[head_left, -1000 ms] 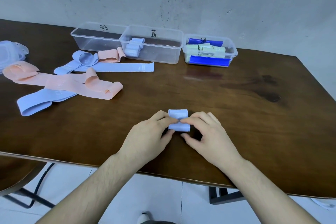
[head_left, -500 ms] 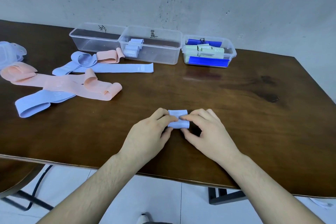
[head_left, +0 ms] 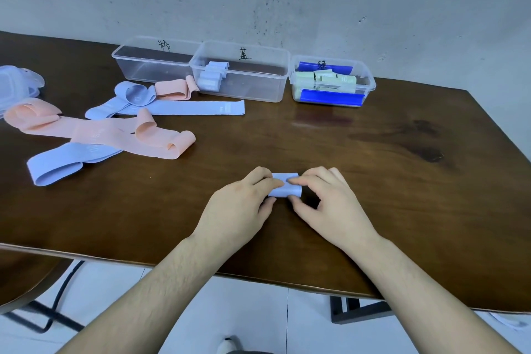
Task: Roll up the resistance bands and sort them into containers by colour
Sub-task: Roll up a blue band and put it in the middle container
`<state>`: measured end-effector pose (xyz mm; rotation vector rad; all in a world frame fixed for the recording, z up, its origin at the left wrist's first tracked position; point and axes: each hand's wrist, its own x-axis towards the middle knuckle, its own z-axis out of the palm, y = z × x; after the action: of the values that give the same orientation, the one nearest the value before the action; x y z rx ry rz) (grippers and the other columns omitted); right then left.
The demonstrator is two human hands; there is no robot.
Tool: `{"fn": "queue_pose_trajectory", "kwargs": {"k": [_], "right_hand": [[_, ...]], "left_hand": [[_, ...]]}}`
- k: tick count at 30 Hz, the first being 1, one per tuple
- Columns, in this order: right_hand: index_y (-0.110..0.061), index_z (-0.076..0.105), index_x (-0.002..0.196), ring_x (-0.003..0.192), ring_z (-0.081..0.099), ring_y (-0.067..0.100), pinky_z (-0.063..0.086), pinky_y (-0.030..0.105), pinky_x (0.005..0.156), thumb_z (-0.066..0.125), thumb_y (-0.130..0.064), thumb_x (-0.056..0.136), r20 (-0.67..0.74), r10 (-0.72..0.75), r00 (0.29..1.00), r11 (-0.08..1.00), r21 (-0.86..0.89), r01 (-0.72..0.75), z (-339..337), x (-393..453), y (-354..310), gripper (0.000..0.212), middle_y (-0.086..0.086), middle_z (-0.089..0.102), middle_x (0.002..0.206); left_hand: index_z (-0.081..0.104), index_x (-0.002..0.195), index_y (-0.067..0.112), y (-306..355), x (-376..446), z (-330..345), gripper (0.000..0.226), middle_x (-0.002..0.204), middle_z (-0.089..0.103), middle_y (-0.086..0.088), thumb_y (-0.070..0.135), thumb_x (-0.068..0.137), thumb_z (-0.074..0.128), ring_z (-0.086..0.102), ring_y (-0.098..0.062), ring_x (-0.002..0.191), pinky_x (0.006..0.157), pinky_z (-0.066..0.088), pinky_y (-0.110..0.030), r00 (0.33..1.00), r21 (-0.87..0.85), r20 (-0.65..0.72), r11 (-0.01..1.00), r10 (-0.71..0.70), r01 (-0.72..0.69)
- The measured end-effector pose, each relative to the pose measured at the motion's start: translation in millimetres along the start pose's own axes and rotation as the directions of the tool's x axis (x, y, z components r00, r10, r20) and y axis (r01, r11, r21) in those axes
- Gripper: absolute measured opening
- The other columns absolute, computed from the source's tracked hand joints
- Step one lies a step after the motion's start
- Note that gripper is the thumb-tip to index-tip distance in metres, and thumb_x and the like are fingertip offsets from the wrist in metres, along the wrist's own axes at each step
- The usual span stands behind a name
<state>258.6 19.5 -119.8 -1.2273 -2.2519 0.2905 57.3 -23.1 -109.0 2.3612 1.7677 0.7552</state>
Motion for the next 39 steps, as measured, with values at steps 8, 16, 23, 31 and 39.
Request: {"fn": "queue_pose_trajectory", "kwargs": {"k": [8, 16, 23, 31, 39], "right_hand": [[-0.027, 0.069, 0.116, 0.093, 0.046, 0.010, 0.047, 0.030, 0.086, 0.075, -0.025, 0.087, 0.052, -0.019, 0.998, 1.000, 0.002, 0.019, -1.3, 8.6, 0.8, 0.030, -0.015, 0.059, 0.107], [-0.029, 0.070, 0.114, 0.095, 0.047, 0.006, 0.048, 0.031, 0.085, 0.072, -0.031, 0.089, 0.093, -0.051, 0.994, 0.999, -0.005, 0.052, -9.6, -6.8, -4.6, 0.025, -0.017, 0.060, 0.107], [-0.033, 0.069, 0.113, 0.096, 0.050, 0.007, 0.048, 0.031, 0.084, 0.068, -0.036, 0.089, 0.108, -0.065, 0.992, 0.998, 0.035, 0.061, -16.1, -26.4, -10.5, 0.024, -0.021, 0.058, 0.105], [-0.036, 0.068, 0.117, 0.099, 0.048, 0.006, 0.043, 0.023, 0.086, 0.066, -0.041, 0.087, 0.120, -0.028, 0.992, 0.999, 0.028, 0.025, -16.0, -32.7, -12.6, 0.030, -0.024, 0.056, 0.107], [-0.035, 0.066, 0.112, 0.100, 0.045, 0.006, 0.046, 0.032, 0.088, 0.068, -0.041, 0.086, 0.070, -0.032, 0.997, 0.999, -0.002, 0.032, -14.7, -31.7, -12.2, 0.026, -0.021, 0.054, 0.110]], "left_hand": [[0.065, 0.115, 0.023, -4.7, 12.5, 4.3, 0.026, 0.114, 0.056, 0.010, 0.027, 0.090, 0.070, 0.059, -0.016, 0.064, 0.052, 0.048, -0.025, 1.000, 0.011, -0.024, 1.000, -0.002, 0.002], [0.070, 0.107, 0.024, 2.2, -3.1, -2.0, 0.023, 0.102, 0.060, 0.012, 0.028, 0.085, 0.075, 0.056, -0.011, 0.058, 0.050, 0.025, -0.007, 0.999, 0.012, -0.017, 0.999, 0.035, -0.035], [0.073, 0.103, 0.024, 11.8, -21.0, -10.0, 0.024, 0.095, 0.064, 0.011, 0.026, 0.080, 0.080, 0.054, -0.009, 0.056, 0.051, 0.030, -0.012, 0.993, 0.010, -0.053, 0.995, 0.103, -0.103], [0.072, 0.103, 0.027, 10.5, -27.8, -4.8, 0.020, 0.098, 0.062, 0.014, 0.032, 0.083, 0.075, 0.045, -0.006, 0.054, 0.052, 0.024, -0.007, 0.997, -0.011, -0.029, 0.998, 0.068, -0.068], [0.067, 0.118, 0.028, 8.8, -21.8, -4.9, 0.028, 0.110, 0.050, 0.015, 0.039, 0.092, 0.062, 0.040, -0.003, 0.049, 0.050, 0.027, -0.008, 1.000, -0.051, 0.019, 0.999, -0.001, 0.002]]}}
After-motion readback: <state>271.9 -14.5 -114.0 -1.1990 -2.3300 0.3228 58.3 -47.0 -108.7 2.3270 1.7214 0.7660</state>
